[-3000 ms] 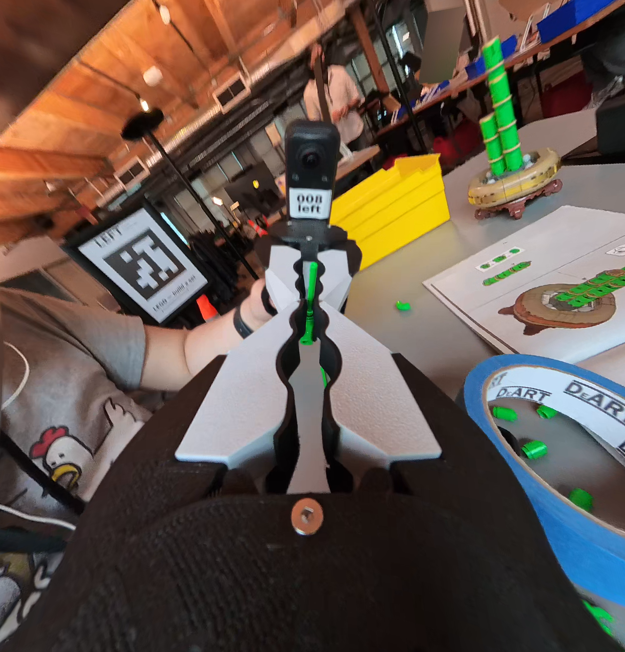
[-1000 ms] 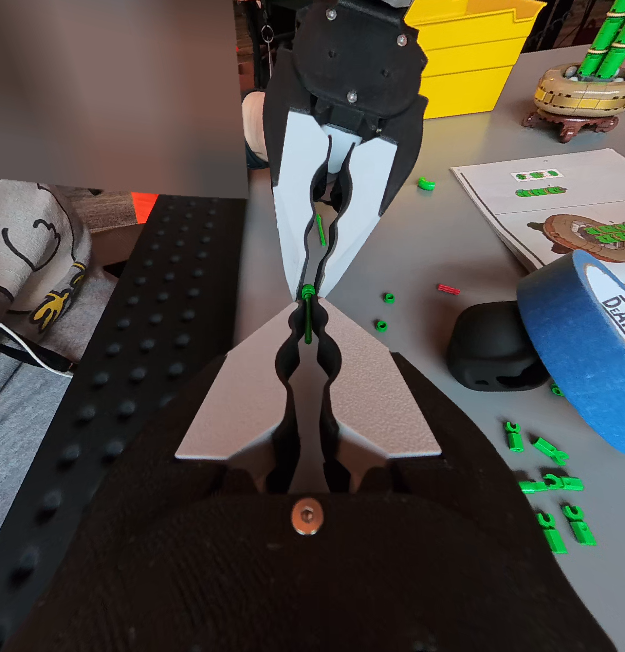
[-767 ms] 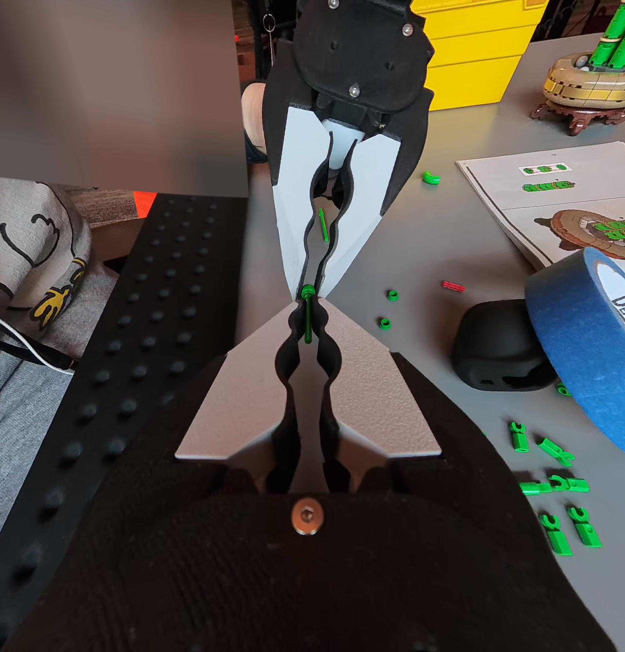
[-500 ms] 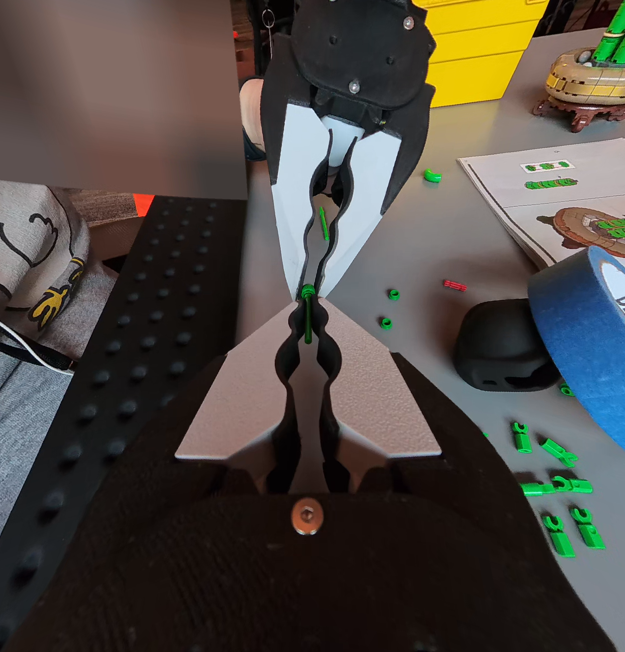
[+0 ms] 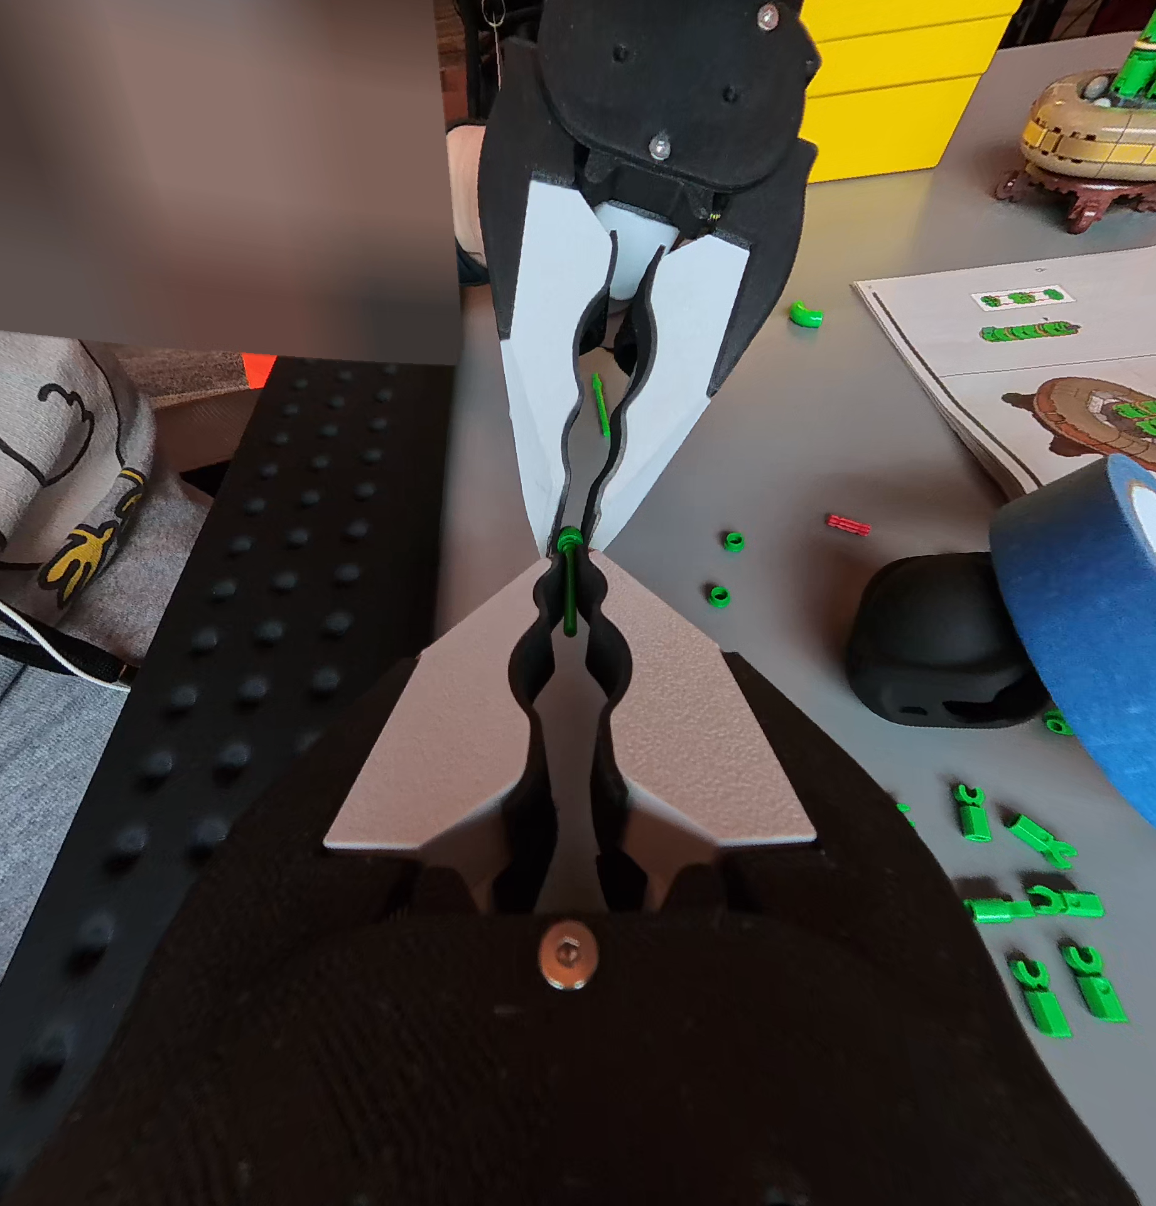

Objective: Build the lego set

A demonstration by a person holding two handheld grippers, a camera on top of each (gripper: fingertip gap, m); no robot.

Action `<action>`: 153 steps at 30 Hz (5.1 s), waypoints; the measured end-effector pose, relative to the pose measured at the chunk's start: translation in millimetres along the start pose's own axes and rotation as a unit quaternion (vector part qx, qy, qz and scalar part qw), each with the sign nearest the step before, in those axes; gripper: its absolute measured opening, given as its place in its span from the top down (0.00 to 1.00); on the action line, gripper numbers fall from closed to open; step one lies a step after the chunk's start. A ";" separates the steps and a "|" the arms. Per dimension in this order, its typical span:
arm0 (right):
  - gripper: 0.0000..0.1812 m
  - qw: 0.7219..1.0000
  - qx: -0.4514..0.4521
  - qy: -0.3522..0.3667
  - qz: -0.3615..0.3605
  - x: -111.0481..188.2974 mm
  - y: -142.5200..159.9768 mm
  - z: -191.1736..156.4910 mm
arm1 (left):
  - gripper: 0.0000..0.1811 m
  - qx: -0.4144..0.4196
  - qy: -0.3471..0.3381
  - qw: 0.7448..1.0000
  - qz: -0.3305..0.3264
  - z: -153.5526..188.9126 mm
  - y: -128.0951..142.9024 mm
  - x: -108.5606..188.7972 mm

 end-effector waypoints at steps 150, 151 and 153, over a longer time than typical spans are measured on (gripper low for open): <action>1.00 0.920 -0.250 0.011 0.302 72.2 -61.4 49.4 | 0.98 0.178 0.022 0.924 0.338 -19.2 -77.9 23.8; 1.00 0.919 -0.252 0.009 0.302 71.9 -61.3 49.1 | 0.98 0.177 0.021 0.925 0.336 -19.1 -77.7 23.5; 0.98 0.919 -0.256 0.007 0.300 71.2 -60.6 49.2 | 0.98 0.178 0.022 0.925 0.335 -19.0 -77.3 23.0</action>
Point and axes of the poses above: each gripper's, where its closed fingertips meet, x back along the fingers, y out of its underside, z = x × y across the jaws, the point moved 2 cm from there along x, back along the fingers
